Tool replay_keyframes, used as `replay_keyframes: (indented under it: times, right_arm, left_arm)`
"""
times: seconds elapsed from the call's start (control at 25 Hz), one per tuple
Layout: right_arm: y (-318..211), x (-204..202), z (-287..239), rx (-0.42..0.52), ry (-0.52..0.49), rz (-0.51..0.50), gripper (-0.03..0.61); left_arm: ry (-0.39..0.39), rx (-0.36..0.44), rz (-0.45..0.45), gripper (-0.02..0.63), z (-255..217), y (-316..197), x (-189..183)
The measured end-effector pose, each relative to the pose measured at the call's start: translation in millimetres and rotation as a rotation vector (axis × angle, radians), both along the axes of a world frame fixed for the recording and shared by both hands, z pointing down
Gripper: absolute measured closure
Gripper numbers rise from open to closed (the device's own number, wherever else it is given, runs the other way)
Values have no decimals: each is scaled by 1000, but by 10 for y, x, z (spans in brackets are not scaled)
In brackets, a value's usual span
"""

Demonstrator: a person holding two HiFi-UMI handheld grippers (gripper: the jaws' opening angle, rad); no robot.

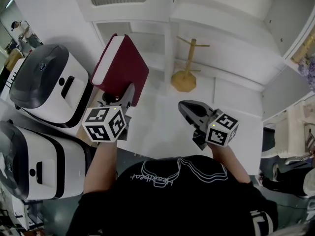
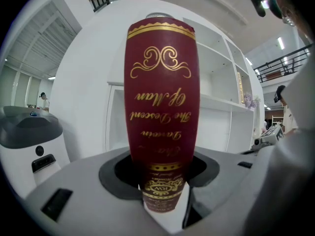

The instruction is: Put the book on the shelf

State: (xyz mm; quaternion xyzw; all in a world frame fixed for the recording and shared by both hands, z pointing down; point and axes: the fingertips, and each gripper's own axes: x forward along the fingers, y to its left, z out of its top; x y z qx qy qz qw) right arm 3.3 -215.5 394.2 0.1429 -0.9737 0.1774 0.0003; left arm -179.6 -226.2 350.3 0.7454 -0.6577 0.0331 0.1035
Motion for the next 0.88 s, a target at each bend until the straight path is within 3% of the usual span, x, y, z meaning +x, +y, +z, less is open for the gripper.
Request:
replay_keyframes:
  times: [0.88]
  right_arm:
    - [-381,-273,-60,-16,22,99,572]
  left_arm:
    - [-6,-59,69,403,134,-691,-325]
